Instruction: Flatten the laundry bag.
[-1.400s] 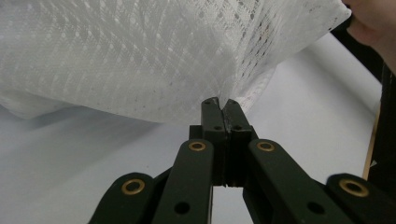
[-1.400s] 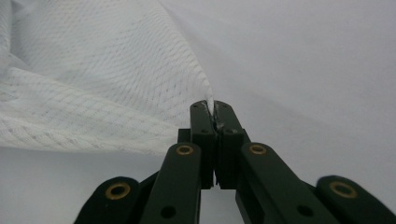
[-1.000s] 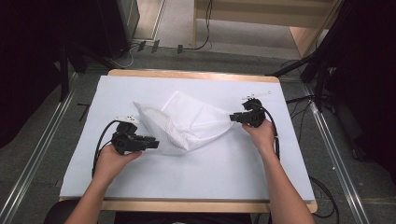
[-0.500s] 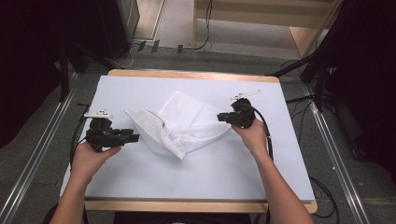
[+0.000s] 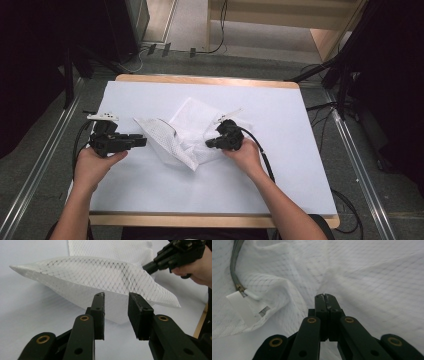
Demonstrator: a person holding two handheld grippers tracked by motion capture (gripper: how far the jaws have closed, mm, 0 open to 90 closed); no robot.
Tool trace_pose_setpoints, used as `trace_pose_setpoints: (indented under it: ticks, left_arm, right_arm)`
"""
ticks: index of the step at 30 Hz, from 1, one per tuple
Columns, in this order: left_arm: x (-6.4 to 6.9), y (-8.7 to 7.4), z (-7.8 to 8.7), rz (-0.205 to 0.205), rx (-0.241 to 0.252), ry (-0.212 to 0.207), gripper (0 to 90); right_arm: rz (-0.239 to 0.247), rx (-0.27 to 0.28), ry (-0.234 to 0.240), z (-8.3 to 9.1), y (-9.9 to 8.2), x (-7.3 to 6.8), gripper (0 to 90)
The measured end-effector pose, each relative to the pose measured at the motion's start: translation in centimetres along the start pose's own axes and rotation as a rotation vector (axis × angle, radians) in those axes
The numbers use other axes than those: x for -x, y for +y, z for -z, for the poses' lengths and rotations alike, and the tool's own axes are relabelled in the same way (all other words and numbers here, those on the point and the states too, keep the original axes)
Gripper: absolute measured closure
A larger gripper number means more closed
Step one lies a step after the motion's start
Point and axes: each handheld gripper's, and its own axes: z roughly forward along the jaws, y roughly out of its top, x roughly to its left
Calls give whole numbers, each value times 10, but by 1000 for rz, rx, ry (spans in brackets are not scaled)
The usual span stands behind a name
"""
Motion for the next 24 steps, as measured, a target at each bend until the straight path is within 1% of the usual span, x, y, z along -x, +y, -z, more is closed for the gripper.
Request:
trace_pose_setpoints:
  ticks: [2,7,10,11,12,15,16,17,18,19,20,21,23,24]
  left_arm:
    - [1,1,2,-3,5,0,682]
    - [0,7,0,6,3,10,674]
    - [0,11,-1,-3,-3,16,659]
    - [0,16,-3,-16,-9,25,653]
    - [-1,19,-5,-14,-12,30,644]
    - [-11,28,-10,2,-42,34,594]
    - [-14,30,-12,6,-54,51,582]
    - [-18,32,-13,2,-57,67,575]
    - [-23,34,-14,7,-54,78,563]
    - [-23,34,-14,7,-54,78,552]
    - [-33,36,-14,23,-39,94,536]
    - [-38,37,-15,28,-39,108,531]
    - [-48,37,-17,24,-53,146,495]
    - [-53,36,-16,24,-45,154,487]
  right_arm:
    - [17,-24,11,-4,-3,-7,900]
    - [52,-45,23,-6,-14,-25,900]
    - [76,-59,29,-5,-18,-34,899]
    - [79,-62,32,-5,-20,-36,899]
    - [85,-66,32,-5,-22,-38,896]
    - [90,-73,40,-4,-28,-41,891]
    - [86,-73,46,-4,-29,-42,890]
    - [81,-78,46,-3,-31,-43,888]
    - [86,-75,49,-3,-32,-43,886]
    - [86,-75,49,-3,-32,-43,886]
    - [80,-80,53,-3,-34,-43,884]
    - [81,-80,54,-4,-34,-43,884]
    - [88,-75,55,-5,-34,-43,885]
    - [89,-75,56,-5,-34,-43,884]
